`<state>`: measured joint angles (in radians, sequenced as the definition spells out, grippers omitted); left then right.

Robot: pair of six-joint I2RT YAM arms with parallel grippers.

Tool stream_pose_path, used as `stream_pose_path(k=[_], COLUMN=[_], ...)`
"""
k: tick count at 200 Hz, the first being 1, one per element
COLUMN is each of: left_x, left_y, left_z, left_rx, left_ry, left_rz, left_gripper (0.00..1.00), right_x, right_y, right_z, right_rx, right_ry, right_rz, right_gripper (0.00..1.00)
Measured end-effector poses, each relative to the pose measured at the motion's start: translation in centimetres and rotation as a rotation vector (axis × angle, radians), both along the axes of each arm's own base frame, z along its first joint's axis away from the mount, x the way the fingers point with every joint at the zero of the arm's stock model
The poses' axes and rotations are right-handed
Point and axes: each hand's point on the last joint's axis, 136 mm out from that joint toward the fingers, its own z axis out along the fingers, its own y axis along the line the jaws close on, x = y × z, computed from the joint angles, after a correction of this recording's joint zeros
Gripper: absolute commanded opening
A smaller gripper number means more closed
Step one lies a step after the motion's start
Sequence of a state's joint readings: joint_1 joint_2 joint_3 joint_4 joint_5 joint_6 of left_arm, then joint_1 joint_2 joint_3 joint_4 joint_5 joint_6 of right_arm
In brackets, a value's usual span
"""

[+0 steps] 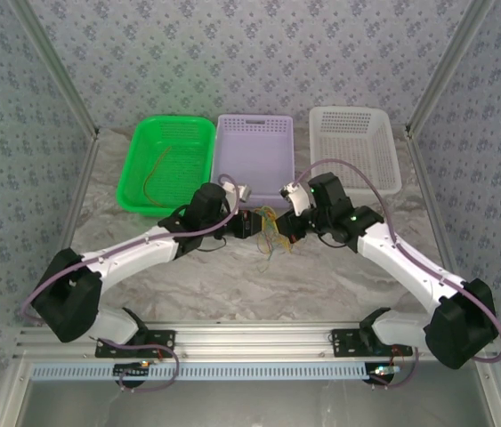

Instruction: Untangle the cables

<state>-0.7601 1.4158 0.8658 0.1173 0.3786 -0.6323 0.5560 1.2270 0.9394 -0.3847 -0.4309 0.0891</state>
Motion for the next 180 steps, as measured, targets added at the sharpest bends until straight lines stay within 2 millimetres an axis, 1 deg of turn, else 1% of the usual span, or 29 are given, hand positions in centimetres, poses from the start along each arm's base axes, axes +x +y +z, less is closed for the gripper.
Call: stream_pose_path(k=[17, 37, 47, 63, 81, 99, 113, 143, 169, 176, 179, 180], left_x=[0.2, 0.0, -0.1, -0.2, -0.2, -0.4, -0.6, -0.5, -0.4, -0.4, -0.4, -0.4], left_y=[0.1, 0.4, 0.5, 0.6, 0.6, 0.8, 1.0, 1.0, 1.0, 1.0, 1.0, 1.0], left_z=[-0.2, -0.8, -0.8, -0.3, 0.2, -0.1, -0.4, -0.4, -0.3, -0.3, -0.3, -0.3], left_rx=[0.016, 0.059, 0.085, 0.115, 0.145, 0.176, 0.193, 0.195, 0.192, 0.190, 0.189, 0.189], left_ry=[-0.016, -0.014, -0.014, -0.027, -0.044, -0.049, -0.044, -0.045, -0.048, -0.048, -0.047, -0.047], left_rz=[0.010, 0.012, 0.004, -0.015, -0.038, -0.058, -0.065, -0.061, -0.059, -0.058, -0.057, -0.057], left_gripper=[0.00, 0.00, 0.00, 0.00, 0.00, 0.00, 0.00, 0.00, 0.00, 0.00, 0.00, 0.00], right_x=[0.4, 1.0, 1.4, 1.9, 2.3, 2.8, 3.1, 3.7, 3.8, 3.7, 3.7, 3.7], right_y=[-0.4, -1.3, -1.6, -1.9, -1.7, -1.5, -1.6, -2.0, -2.1, -2.1, -2.0, -2.0], right_z=[-0.2, -0.4, -0.1, 0.5, 1.4, 2.0, 1.9, 1.7, 1.7, 1.6, 1.6, 1.5], right_rx=[-0.025, -0.103, -0.147, -0.223, -0.326, -0.435, -0.516, -0.659, -0.699, -0.695, -0.689, -0.690], right_ry=[-0.011, -0.047, -0.082, -0.148, -0.248, -0.351, -0.409, -0.506, -0.530, -0.524, -0.518, -0.517], right_rz=[-0.026, -0.074, -0.095, -0.118, -0.121, -0.117, -0.108, -0.097, -0.090, -0.092, -0.093, -0.092], right_gripper=[0.00, 0.00, 0.00, 0.00, 0.00, 0.00, 0.00, 0.00, 0.00, 0.06, 0.11, 0.11])
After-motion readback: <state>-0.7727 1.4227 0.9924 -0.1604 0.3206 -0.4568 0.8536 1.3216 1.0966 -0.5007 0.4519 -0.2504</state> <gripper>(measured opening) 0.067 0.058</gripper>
